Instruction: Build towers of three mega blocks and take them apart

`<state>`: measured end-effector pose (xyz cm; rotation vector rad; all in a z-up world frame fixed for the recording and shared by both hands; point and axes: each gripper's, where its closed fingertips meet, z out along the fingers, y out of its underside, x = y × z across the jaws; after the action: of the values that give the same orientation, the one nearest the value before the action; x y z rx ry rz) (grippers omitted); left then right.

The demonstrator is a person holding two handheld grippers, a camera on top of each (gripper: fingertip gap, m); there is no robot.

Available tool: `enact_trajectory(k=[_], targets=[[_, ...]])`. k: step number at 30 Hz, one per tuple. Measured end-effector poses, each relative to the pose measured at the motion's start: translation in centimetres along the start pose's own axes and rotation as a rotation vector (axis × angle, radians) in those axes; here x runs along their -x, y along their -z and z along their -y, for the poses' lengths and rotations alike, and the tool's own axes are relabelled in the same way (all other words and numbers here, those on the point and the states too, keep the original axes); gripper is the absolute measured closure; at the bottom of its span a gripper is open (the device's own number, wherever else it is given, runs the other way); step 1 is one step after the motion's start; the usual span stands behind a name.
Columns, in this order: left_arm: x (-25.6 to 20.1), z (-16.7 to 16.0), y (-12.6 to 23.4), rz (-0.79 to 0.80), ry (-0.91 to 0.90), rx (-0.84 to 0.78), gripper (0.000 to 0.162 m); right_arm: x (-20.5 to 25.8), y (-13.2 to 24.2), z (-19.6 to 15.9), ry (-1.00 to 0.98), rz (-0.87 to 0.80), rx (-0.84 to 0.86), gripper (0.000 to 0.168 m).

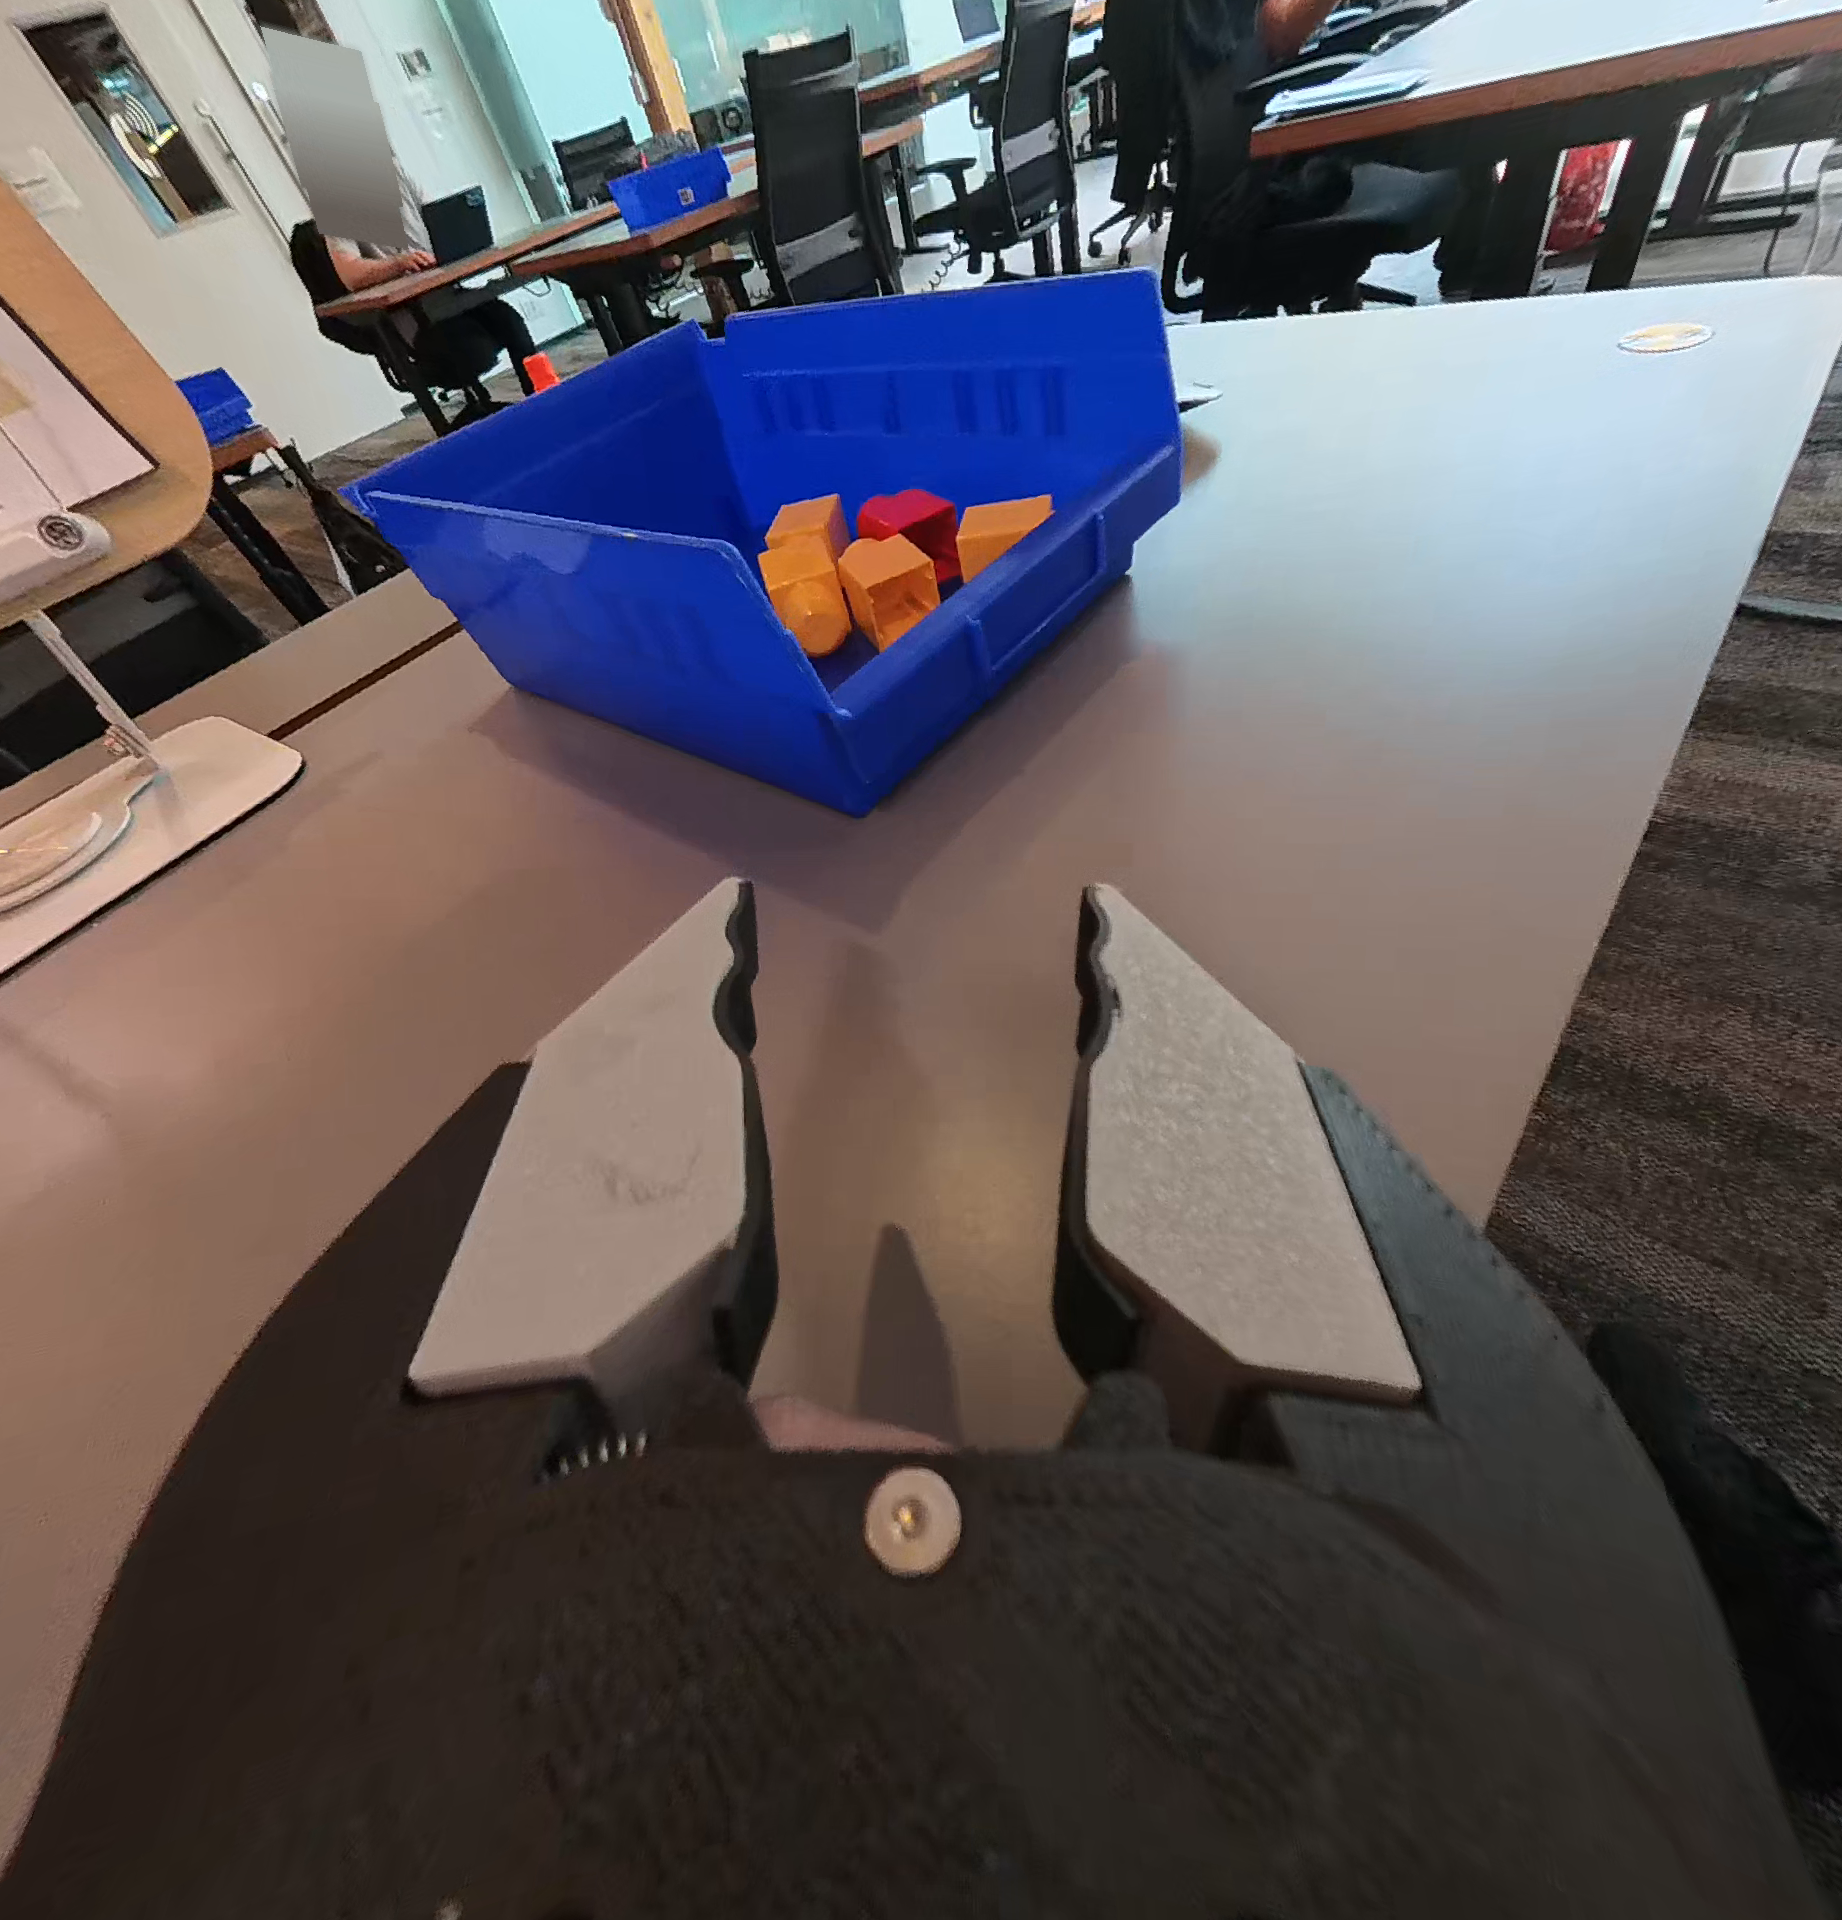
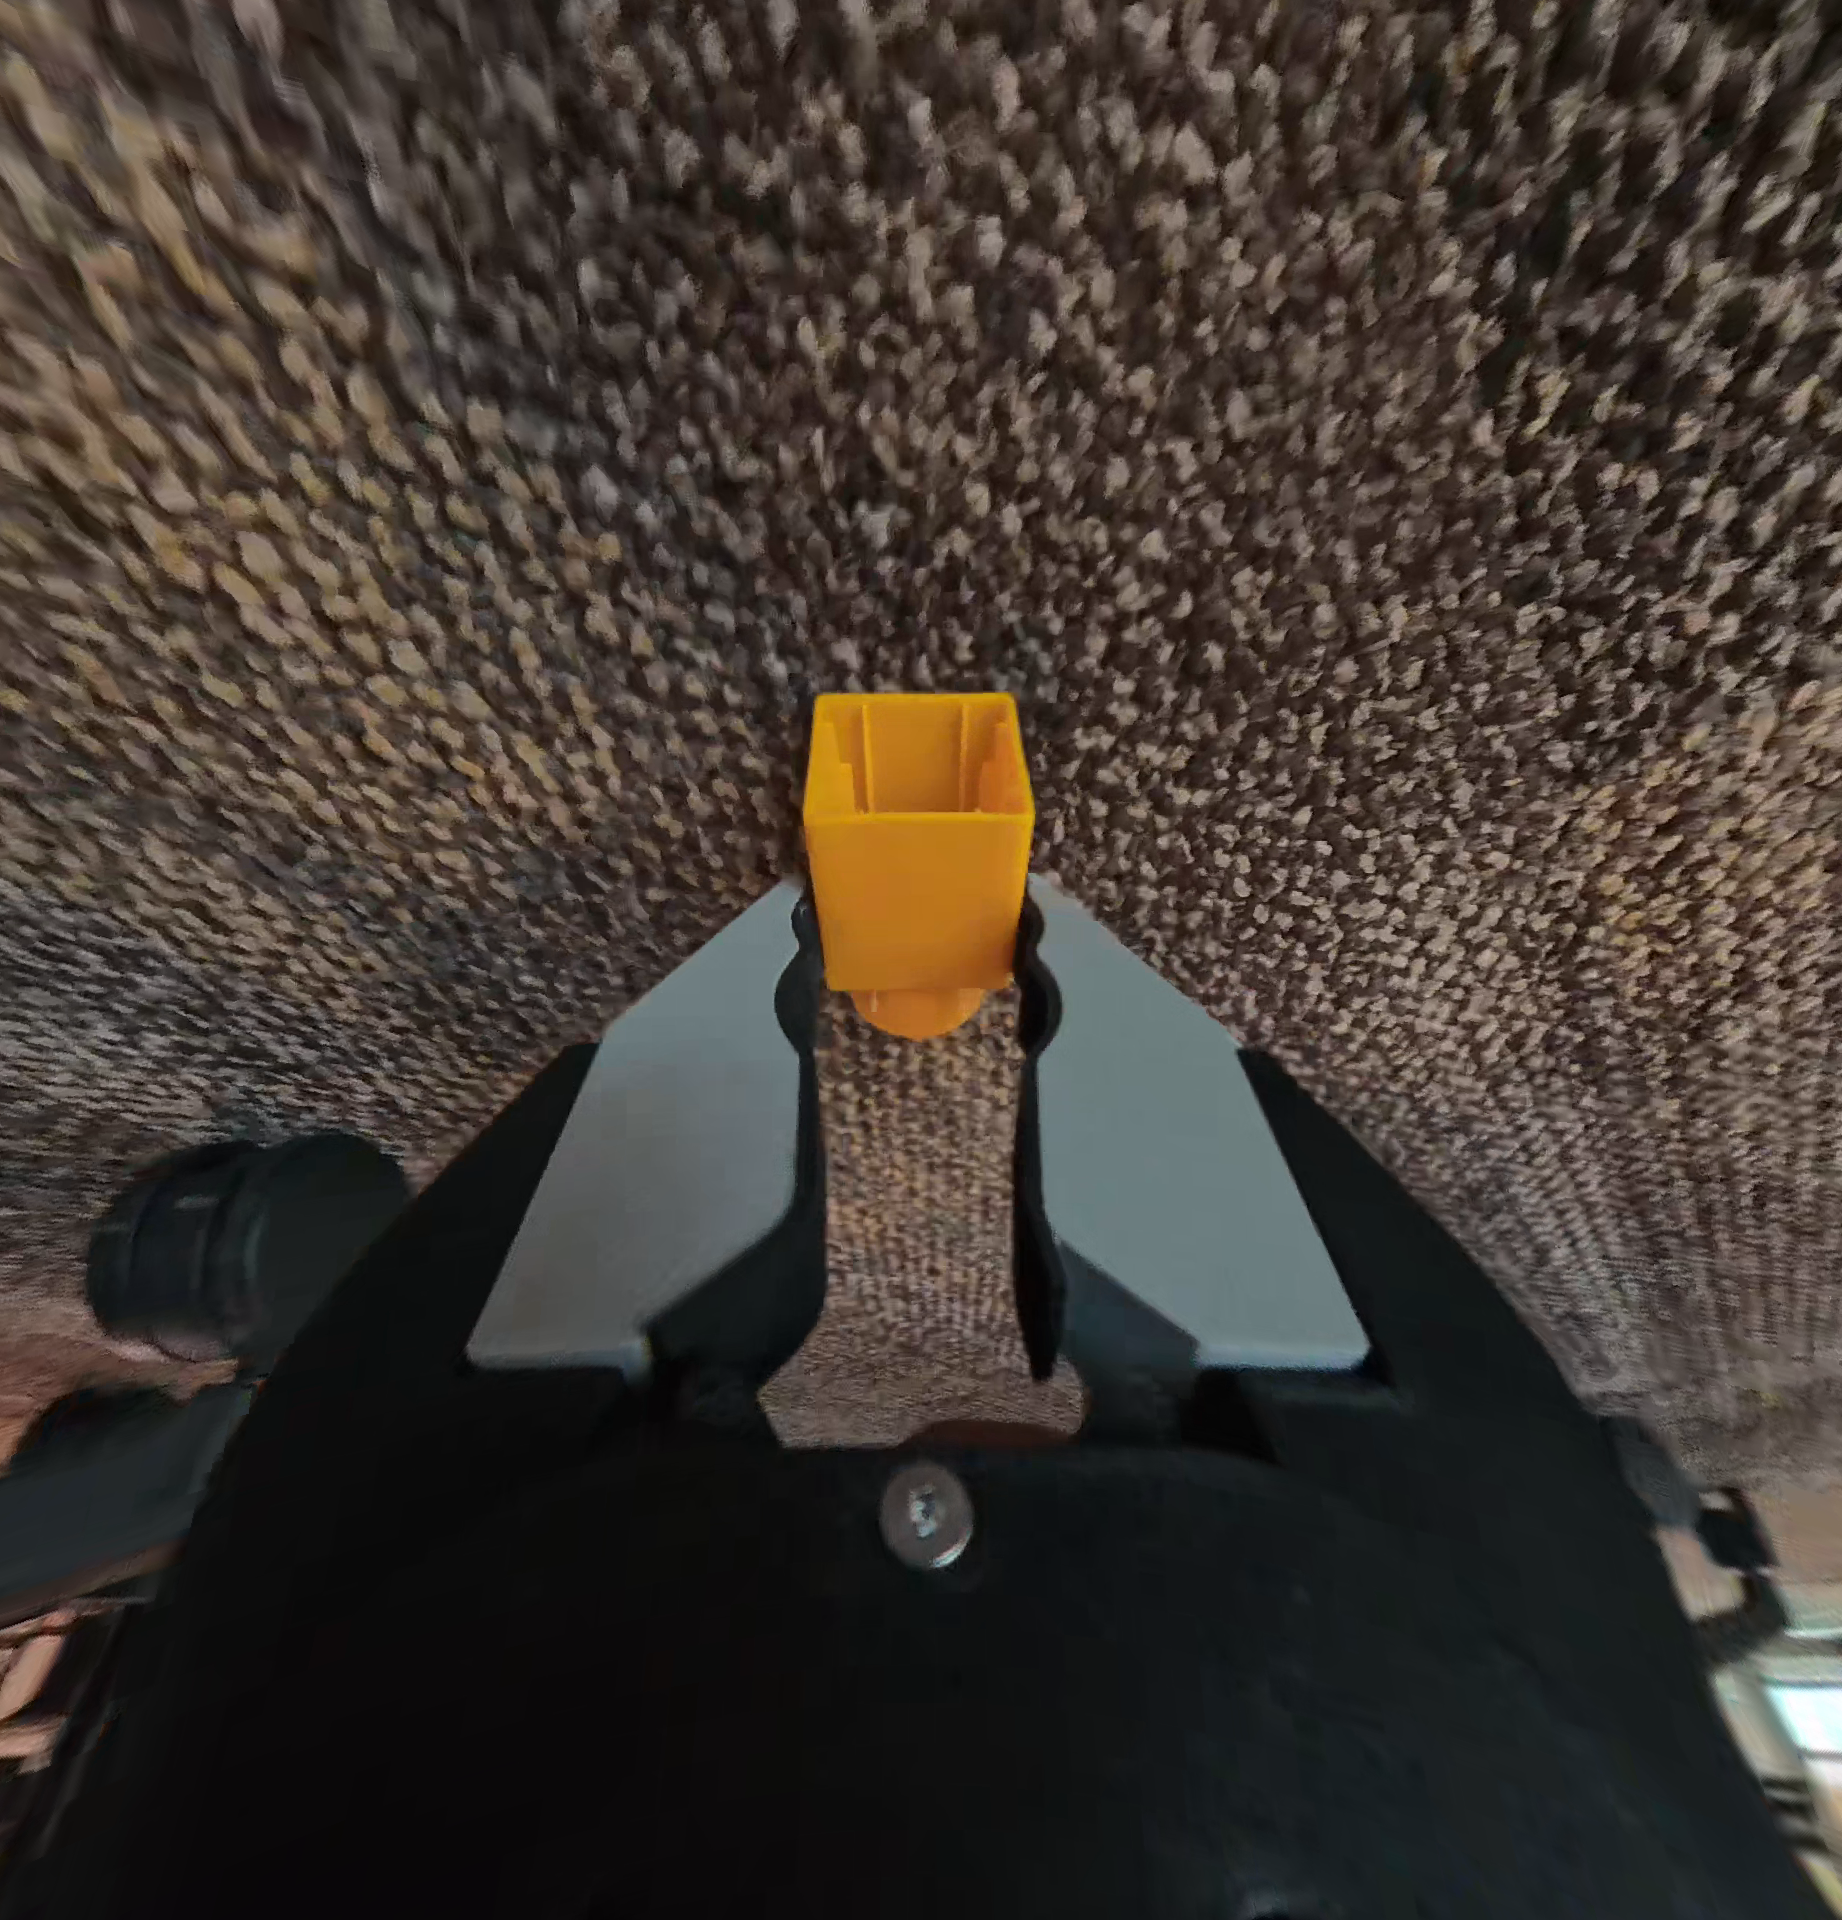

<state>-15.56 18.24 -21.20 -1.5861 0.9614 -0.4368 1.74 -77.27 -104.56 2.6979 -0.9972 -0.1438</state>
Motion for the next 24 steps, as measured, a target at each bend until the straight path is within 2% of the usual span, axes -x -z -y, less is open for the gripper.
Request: enact_trajectory(k=[2, 4, 6, 8, 12, 14, 16, 17, 20, 22, 24], targets=[[0.0, 0.0, 0.0, -0.010, 0.016, -0.002, 0.102, 0.6, 1.7, 2.0, -0.041, 0.048, -0.082, 0.134], [0.0, 0.2, 0.2, -0.031, 0.036, -0.021, 0.102, 2.0, 5.1, 4.8, -0.069, 0.141, -0.223, 0.134], [-0.3, 0.6, 0.5, -0.081, 0.059, -0.049, 0.102, 3.4, 10.4, 7.7, -0.071, 0.215, -0.384, 0.135], [-0.6, 0.9, 0.7, -0.143, 0.099, -0.074, 0.102, 4.1, 17.5, 10.7, -0.046, 0.234, -0.543, 0.134], [0.1, 1.7, 1.3, -0.186, 0.194, -0.139, 0.101, 5.2, 37.2, 18.0, 0.135, 0.164, -0.872, 0.134], [0.3, 2.1, 1.7, -0.220, 0.230, -0.174, 0.096, 6.2, 48.5, 22.1, 0.259, 0.055, -1.015, 0.134], [0.9, 1.4, 2.1, -0.238, 0.244, -0.142, 0.094, 9.1, 60.8, 26.3, 0.349, -0.002, -1.182, 0.134], [1.7, 0.8, 2.3, -0.228, 0.221, -0.119, 0.088, 11.5, 67.0, 28.2, 0.401, -0.015, -1.270, 0.134], [4.4, -0.1, 4.0, -0.212, 0.169, -0.138, 0.087, 22.0, 83.2, 32.8, 0.581, 0.035, -1.517, 0.134], [6.8, -0.5, 5.3, -0.175, 0.184, -0.173, 0.090, 30.6, 91.6, 35.0, 0.706, 0.130, -1.638, 0.134], [8.7, -0.2, 6.7, -0.160, 0.260, -0.250, 0.097, 39.3, 98.2, 36.9, 0.801, 0.210, -1.723, 0.134]])
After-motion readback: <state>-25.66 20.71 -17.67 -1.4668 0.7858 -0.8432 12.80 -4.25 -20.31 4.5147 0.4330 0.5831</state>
